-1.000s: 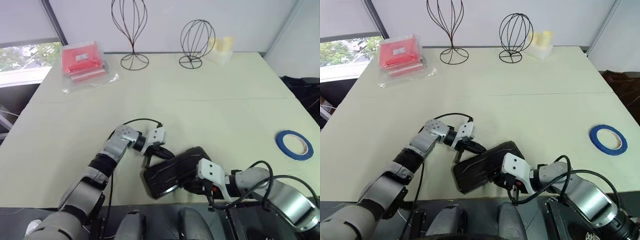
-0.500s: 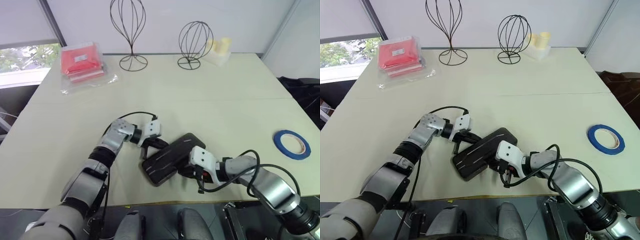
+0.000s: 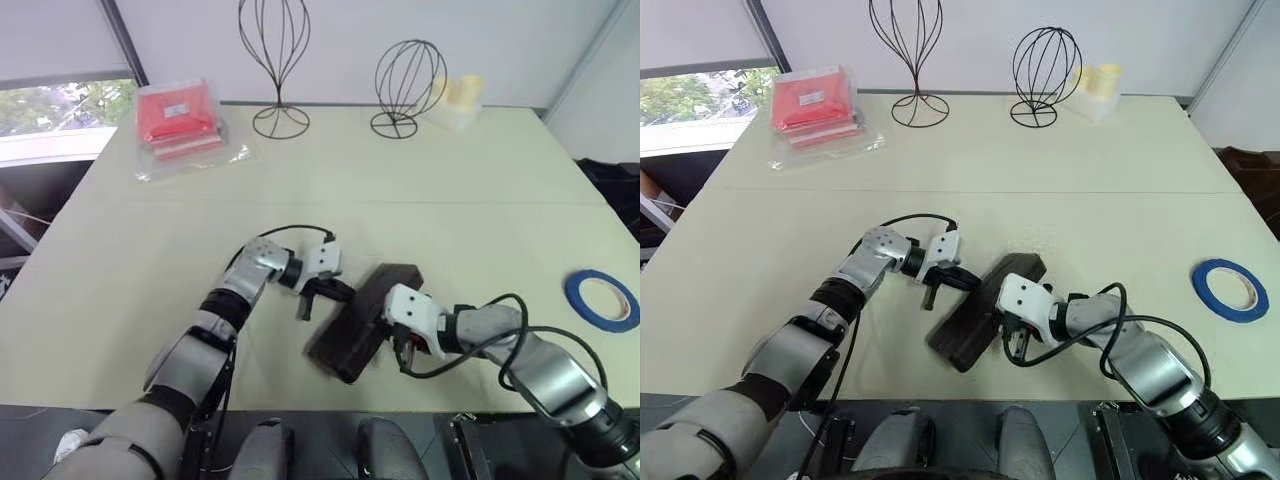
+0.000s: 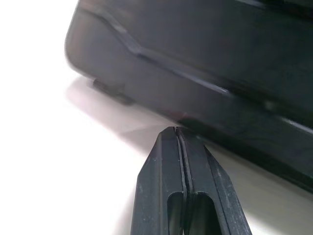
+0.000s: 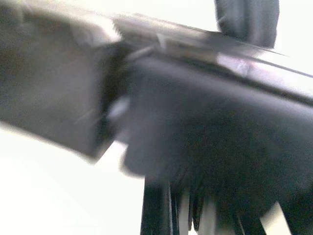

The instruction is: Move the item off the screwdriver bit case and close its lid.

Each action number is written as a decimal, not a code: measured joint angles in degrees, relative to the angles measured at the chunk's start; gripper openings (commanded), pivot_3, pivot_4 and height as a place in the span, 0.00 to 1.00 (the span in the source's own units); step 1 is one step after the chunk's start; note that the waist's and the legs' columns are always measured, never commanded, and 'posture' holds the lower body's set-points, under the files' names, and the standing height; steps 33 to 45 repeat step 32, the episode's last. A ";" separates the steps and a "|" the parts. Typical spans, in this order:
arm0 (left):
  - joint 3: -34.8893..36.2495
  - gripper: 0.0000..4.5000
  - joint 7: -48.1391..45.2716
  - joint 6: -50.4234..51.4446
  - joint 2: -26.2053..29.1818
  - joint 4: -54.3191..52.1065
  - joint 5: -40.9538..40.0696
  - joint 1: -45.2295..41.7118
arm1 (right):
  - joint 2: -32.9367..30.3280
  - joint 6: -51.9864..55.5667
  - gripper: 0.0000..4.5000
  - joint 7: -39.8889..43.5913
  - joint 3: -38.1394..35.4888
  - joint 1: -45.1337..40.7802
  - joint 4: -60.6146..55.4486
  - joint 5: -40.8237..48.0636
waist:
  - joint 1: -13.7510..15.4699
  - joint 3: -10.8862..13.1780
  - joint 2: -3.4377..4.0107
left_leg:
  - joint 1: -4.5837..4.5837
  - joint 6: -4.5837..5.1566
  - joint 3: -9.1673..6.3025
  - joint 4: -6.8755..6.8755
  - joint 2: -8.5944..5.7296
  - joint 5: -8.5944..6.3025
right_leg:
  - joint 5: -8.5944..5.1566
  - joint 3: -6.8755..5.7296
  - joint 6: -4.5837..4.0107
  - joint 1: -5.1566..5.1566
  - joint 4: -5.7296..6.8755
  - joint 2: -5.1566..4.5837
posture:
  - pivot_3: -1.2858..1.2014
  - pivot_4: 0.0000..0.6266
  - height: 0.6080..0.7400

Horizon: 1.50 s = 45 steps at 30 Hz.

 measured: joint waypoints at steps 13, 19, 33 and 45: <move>5.90 0.00 0.05 9.68 6.51 -12.26 -4.28 4.10 | -19.31 -2.33 0.00 3.54 -11.92 11.68 -3.62 -1.75 | 1.46 0.01 -0.01 | -0.37 0.05 0.05 0.06 -0.08 -0.03 | 0.04 -0.07 0.04 -0.10 -0.36 -0.07 | 0.52 0.24 1.00; 6.63 0.00 -1.85 17.90 10.40 -23.19 -8.18 7.81 | -21.58 1.03 0.00 7.65 -21.11 14.26 -6.84 1.22 | 1.23 0.12 0.11 | -0.38 0.05 0.05 0.03 -0.02 -0.03 | 0.06 -0.06 0.09 -0.20 -0.31 -0.04 | 0.52 0.24 1.00; 11.76 0.00 -5.58 35.10 24.05 -47.25 -20.81 14.74 | -21.59 8.31 0.00 14.15 -39.20 10.56 -11.68 12.20 | 0.14 0.17 0.15 | -0.38 0.05 -0.09 0.00 0.03 -0.03 | 0.07 -0.04 0.10 -0.19 -0.31 -0.05 | 0.52 0.24 1.00; 11.76 0.00 -5.58 35.10 24.05 -47.25 -20.81 14.74 | -21.59 8.31 0.00 14.15 -39.20 10.56 -11.68 12.20 | 0.14 0.17 0.15 | -0.38 0.05 -0.09 0.00 0.03 -0.03 | 0.07 -0.04 0.10 -0.19 -0.31 -0.05 | 0.52 0.24 1.00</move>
